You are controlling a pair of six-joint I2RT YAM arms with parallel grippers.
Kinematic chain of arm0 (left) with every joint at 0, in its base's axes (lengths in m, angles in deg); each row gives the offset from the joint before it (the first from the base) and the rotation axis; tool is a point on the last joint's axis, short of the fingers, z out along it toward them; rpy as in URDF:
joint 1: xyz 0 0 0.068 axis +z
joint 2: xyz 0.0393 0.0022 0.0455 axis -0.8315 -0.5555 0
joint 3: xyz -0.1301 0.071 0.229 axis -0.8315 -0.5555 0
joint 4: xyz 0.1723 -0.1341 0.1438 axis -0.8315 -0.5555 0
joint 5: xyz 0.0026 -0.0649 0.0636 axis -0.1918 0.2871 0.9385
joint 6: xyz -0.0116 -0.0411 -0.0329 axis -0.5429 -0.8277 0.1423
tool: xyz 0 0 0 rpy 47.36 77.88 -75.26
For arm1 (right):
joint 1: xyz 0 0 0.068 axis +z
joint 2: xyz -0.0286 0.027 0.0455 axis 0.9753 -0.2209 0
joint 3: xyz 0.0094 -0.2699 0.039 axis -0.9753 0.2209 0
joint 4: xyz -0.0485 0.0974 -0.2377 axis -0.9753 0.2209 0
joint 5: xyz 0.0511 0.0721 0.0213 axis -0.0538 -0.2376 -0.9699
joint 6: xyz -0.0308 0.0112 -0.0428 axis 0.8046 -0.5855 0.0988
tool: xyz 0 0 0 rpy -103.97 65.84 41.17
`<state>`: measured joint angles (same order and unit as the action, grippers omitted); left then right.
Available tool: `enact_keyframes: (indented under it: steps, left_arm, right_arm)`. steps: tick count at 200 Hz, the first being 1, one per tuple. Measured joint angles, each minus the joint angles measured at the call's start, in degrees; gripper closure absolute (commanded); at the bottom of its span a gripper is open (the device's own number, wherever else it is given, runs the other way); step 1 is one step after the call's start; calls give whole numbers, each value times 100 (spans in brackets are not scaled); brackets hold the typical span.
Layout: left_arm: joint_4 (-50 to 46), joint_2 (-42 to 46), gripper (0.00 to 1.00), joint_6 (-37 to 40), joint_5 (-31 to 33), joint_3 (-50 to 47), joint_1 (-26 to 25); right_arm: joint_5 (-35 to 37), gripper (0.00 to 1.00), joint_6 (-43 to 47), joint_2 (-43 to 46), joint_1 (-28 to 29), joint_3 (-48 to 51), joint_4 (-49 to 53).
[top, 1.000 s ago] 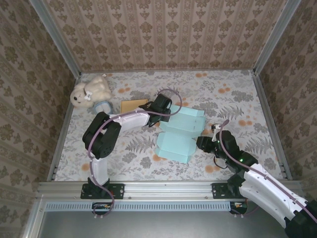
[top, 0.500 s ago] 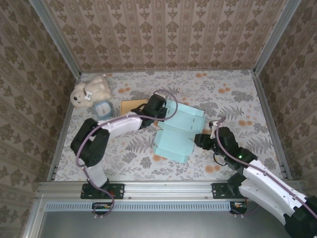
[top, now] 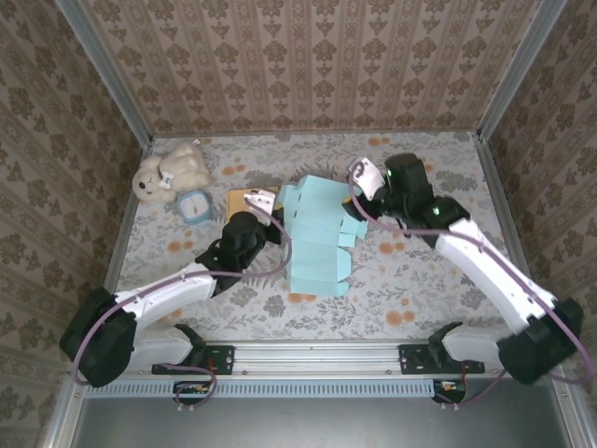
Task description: Fold the paper box
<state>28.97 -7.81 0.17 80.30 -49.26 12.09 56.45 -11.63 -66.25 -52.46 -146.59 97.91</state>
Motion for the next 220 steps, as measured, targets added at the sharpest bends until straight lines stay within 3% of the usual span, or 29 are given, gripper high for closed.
enact_keyframes:
  steps: [32, 71, 163, 220]
  left_arm:
    - [553, 361, 100, 245, -68, -398, 0]
    - [1113, 715, 100, 396, -232, -822, 0]
    - [1600, 774, 100, 476, -509, -1058, 2]
    - [1696, 774, 100, 540, -590, -1147, 2]
  right_arm:
    - [-428, 47, 1331, -1204, -181, -1174, 1062]
    - [-614, 48, 2149, -1631, -367, -1626, 1604]
    - [-914, 49, 3276, -2232, -568, -2430, 2267]
    - [-1108, 58, 3521, -2573, -654, -2780, 2656]
